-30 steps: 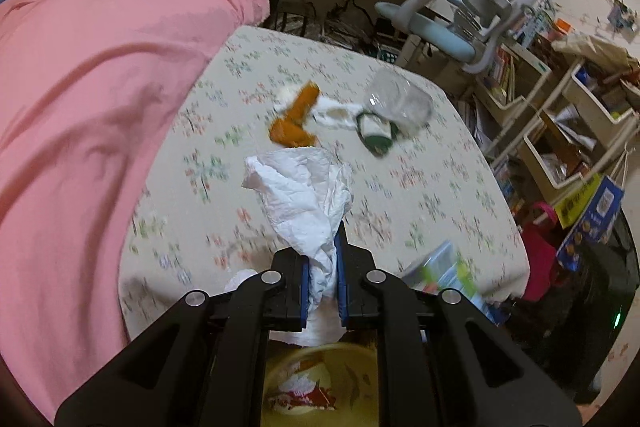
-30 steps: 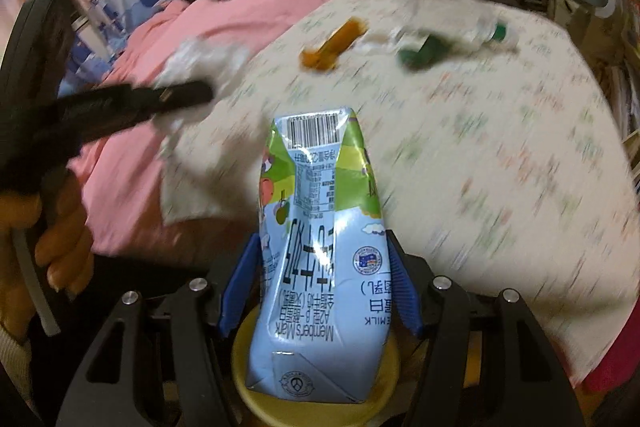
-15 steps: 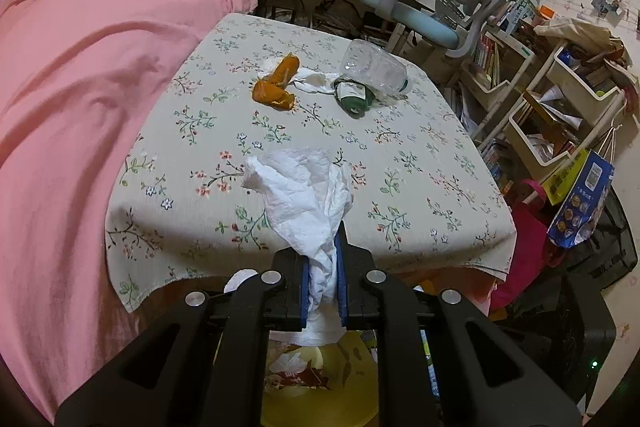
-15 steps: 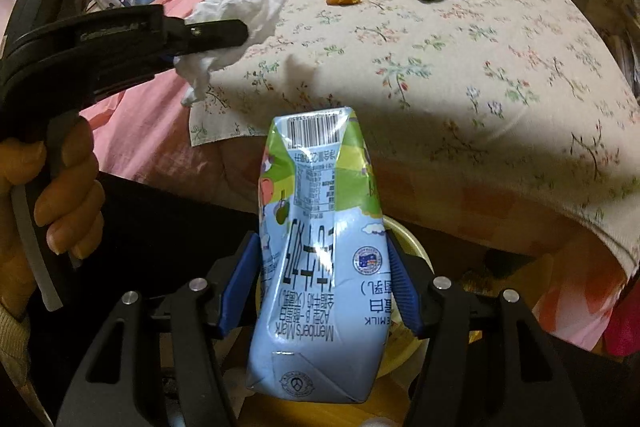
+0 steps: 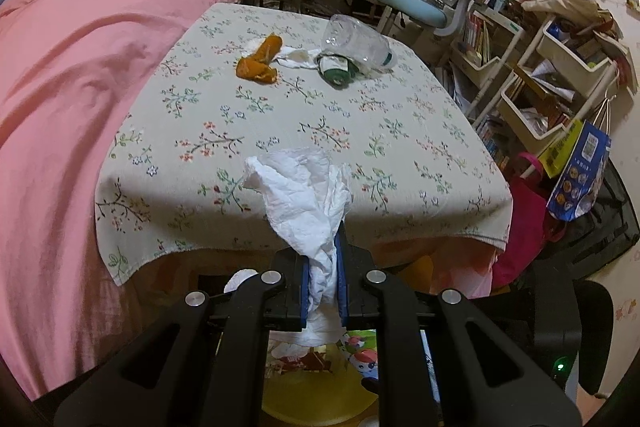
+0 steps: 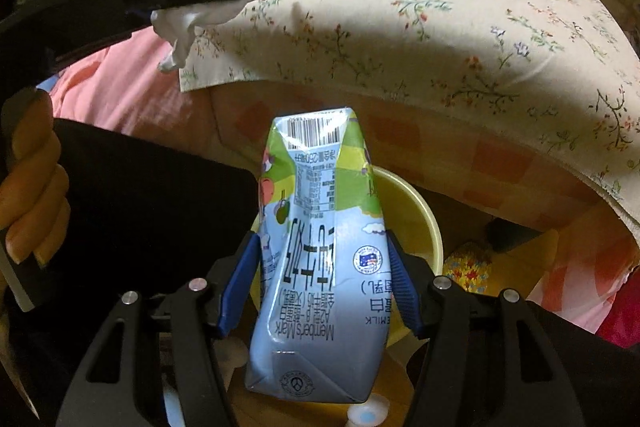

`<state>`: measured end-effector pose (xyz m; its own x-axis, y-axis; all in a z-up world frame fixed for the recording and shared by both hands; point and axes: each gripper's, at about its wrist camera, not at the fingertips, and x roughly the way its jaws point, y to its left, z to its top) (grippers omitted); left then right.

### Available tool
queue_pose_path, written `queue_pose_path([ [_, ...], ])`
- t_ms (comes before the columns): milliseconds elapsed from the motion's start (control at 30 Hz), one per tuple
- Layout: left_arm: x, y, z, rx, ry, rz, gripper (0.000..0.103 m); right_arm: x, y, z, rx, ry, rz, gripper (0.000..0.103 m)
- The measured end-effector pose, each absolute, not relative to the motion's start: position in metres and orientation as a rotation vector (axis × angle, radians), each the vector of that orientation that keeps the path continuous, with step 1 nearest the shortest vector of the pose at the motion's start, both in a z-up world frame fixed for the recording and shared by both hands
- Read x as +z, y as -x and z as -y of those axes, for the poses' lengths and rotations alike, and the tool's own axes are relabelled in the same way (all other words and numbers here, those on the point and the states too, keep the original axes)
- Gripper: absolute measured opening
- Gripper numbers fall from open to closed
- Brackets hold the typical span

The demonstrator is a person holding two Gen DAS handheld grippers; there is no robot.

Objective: Collect trash
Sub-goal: 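Open the right gripper to drop the carton into the yellow bin, then open the left gripper to drop the tissue into the yellow bin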

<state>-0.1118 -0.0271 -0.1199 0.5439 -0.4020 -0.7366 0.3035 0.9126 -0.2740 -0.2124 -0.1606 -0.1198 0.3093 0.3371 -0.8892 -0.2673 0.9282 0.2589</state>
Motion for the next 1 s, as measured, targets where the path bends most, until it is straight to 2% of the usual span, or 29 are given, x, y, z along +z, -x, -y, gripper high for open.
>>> queue_pose_path([
  [767, -0.125, 0.123, 0.028, -0.422, 0.108, -0.91, 0.011, -0.132, 0.212, 0.154, 0.388, -0.038, -1.235, 0.061],
  [900, -0.124, 0.127, 0.03, -0.419, 0.09, -0.903, 0.011, -0.136, 0.209, 0.159, 0.364, -0.05, -1.244, 0.069],
  [1000, -0.124, 0.129, 0.032, -0.415, 0.07, -0.897, 0.011, -0.135, 0.207, 0.162, 0.348, -0.064, -1.234, 0.069],
])
